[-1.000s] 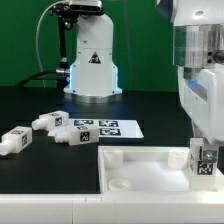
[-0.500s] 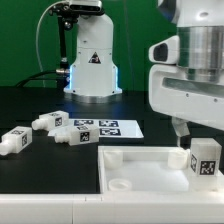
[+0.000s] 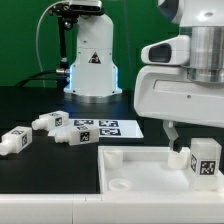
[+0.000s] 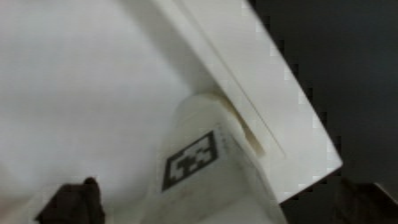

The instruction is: Assemble square table

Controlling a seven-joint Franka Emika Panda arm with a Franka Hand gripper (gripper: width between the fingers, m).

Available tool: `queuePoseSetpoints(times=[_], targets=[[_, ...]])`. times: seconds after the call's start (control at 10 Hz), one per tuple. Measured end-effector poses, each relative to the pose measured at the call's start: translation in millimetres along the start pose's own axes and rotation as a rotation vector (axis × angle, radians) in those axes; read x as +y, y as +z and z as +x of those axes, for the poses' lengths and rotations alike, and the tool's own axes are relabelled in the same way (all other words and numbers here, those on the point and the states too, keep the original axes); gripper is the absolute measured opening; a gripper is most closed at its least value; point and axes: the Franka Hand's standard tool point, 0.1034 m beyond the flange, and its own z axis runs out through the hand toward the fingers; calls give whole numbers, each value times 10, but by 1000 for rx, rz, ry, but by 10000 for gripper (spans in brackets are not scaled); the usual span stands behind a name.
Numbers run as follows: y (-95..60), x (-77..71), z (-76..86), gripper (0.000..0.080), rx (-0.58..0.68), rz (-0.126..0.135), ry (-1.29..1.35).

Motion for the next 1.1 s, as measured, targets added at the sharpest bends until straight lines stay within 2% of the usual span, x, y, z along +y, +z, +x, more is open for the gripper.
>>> queuePoseSetpoints(times=[0.1, 0.2, 0.3, 0.4, 0.5, 0.6, 0.9, 1.1], targets=[[2, -17, 6, 649, 5, -1, -117], [1, -35, 8, 649, 14, 4, -100], [2, -27, 12, 507, 14, 4, -83], [2, -24, 14, 507, 14, 3, -81], [3, -25, 14, 369, 14, 4, -44], [6, -12, 15, 284, 13, 3, 23], [11, -11, 11, 284, 15, 1, 302], [11, 9, 34, 284, 10, 4, 584]])
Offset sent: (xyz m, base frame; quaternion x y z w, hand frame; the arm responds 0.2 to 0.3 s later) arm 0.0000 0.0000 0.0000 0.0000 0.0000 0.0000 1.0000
